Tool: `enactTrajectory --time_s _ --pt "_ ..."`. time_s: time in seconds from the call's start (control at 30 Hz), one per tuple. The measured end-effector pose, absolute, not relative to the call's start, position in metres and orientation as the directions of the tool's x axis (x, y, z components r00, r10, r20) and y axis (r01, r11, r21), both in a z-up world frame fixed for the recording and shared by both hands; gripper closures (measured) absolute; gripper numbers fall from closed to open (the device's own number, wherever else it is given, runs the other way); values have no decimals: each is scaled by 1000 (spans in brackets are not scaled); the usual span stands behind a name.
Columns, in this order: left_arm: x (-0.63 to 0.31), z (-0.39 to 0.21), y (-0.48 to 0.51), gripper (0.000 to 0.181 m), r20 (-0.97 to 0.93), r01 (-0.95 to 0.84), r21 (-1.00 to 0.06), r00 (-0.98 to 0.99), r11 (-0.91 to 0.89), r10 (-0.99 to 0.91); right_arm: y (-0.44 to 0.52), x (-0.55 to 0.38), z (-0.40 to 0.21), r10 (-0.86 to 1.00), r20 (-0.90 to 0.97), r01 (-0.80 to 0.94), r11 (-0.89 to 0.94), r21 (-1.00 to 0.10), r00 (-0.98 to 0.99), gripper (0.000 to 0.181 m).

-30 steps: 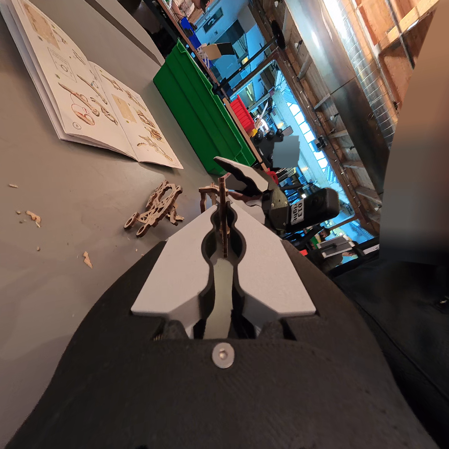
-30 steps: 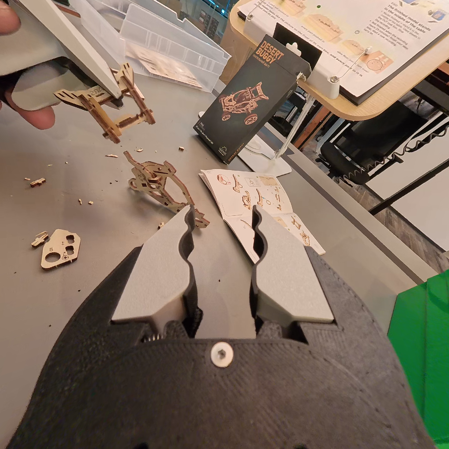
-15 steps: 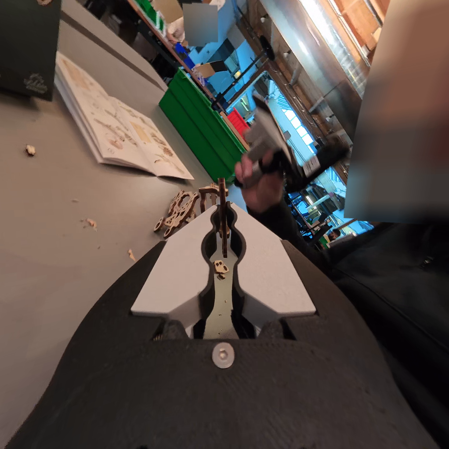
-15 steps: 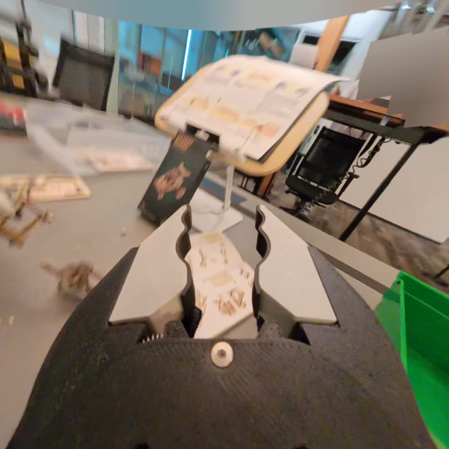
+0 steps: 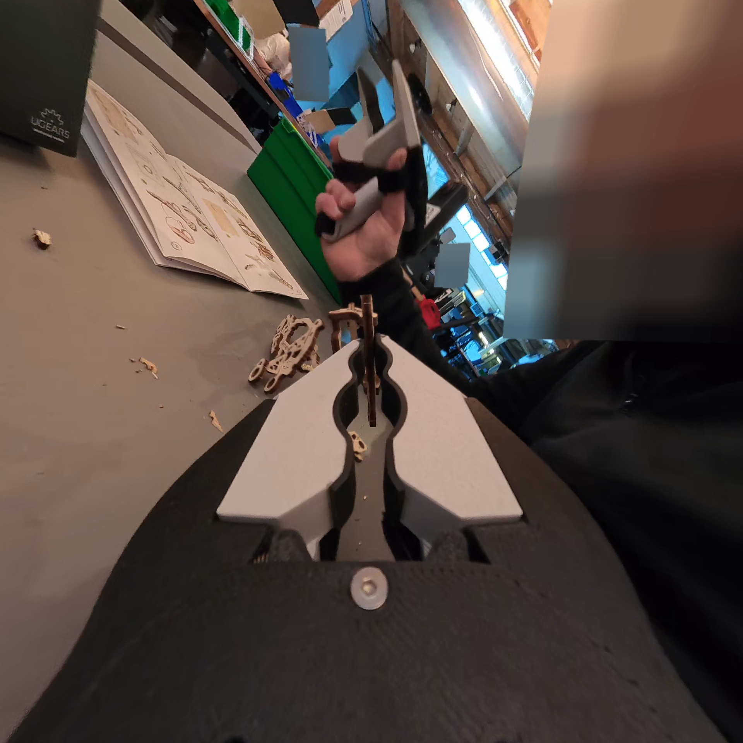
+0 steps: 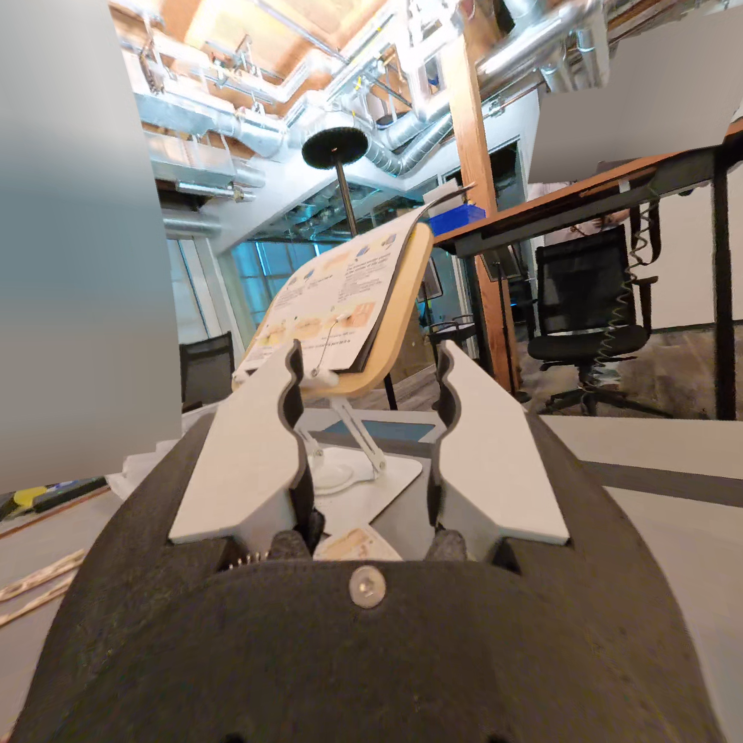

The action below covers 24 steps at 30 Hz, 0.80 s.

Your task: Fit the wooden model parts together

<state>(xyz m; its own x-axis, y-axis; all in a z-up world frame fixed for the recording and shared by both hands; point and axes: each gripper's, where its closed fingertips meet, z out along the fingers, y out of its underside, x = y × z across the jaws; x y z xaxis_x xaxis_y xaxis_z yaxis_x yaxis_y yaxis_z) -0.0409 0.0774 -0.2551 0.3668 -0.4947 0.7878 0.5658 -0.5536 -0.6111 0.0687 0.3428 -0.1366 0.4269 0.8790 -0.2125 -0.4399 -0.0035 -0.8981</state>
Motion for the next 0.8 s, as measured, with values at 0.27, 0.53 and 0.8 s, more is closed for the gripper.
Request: enactTrajectory --time_s 0.27,0.53,0.8 --pt "-45 -255 79 181 803 589 -589 347 -553 -485 352 69 -153 865 -200 -376 -14 -927 460 120" --pt "-44 -254 78 181 801 588 -590 339 -554 -493 359 72 -162 845 -193 -336 -16 -942 498 124" --pt "-45 -254 78 181 801 589 -590 339 -552 -494 361 70 -167 840 -175 -301 -15 -954 513 126"
